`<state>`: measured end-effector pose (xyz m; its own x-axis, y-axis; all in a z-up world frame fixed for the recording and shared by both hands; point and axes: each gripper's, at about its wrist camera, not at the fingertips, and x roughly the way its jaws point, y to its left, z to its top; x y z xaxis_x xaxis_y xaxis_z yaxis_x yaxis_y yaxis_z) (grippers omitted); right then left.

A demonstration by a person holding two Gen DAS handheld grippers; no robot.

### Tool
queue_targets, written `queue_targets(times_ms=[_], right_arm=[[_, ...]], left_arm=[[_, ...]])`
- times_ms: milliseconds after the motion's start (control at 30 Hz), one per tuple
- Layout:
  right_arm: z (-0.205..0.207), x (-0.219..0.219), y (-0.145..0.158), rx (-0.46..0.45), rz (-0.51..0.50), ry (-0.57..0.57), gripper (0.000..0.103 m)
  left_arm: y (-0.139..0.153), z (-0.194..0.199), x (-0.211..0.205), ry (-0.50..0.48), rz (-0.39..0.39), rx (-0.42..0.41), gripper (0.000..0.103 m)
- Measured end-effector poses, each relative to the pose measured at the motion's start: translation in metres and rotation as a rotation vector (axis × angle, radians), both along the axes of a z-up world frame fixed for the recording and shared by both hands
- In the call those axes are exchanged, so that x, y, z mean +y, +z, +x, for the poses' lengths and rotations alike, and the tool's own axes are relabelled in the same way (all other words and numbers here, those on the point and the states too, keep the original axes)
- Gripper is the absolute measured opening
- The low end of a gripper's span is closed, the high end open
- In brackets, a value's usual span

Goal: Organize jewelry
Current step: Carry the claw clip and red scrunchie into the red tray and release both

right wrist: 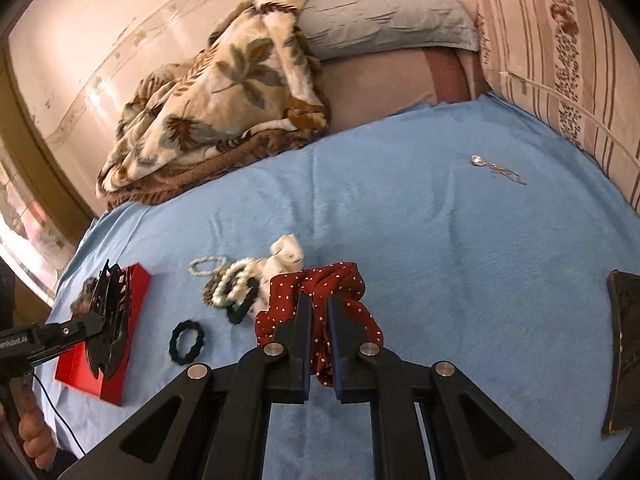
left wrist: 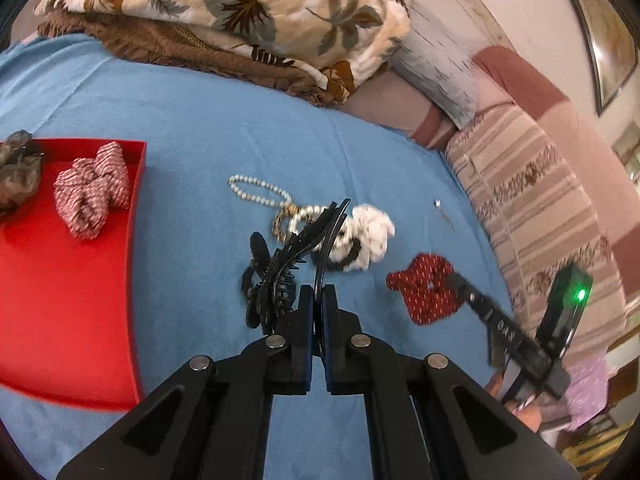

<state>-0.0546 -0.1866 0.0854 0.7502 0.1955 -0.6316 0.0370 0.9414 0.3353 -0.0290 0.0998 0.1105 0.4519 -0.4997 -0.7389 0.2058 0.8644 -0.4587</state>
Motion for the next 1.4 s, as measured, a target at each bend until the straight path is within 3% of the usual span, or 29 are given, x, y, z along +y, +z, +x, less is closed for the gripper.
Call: queue_targets(times_ms=[133,267,600,800,967,1167,1400], right_arm=[[-0.008,0.018,-0.001,0.001,-0.022,0.038,0.009],[-0.016,0.036,-0.001,-0.005,-0.046,0.075,0.009],[-0.047,0.075,-0.005,0.015,-0.018,0.138,0.009],[-0.052,0.115,0.011,0.018,0.017,0.206,0.009],[-0.039,0.173,0.031,0.015,0.028,0.301,0.009],[-0.017,0.242,0.040,0.025,0.036,0.390,0.009],[0.008,0.306,0.022,0.066,-0.063,0.432,0.009]], left_arm=[[-0.006,-0.022,-0.002,-0.021,0.076,-0.020,0.004],[-0.006,-0.041,0.012,-0.012,0.104,-0.041,0.004],[0.013,-0.067,0.083,0.106,0.235,-0.153,0.004],[0.005,-0.062,0.150,0.246,0.232,-0.125,0.004],[-0.001,-0.060,0.194,0.326,0.224,-0.116,0.004],[-0.012,-0.056,0.219,0.345,0.221,-0.106,0.004],[-0.038,-0.048,0.239,0.360,0.204,-0.012,0.004]])
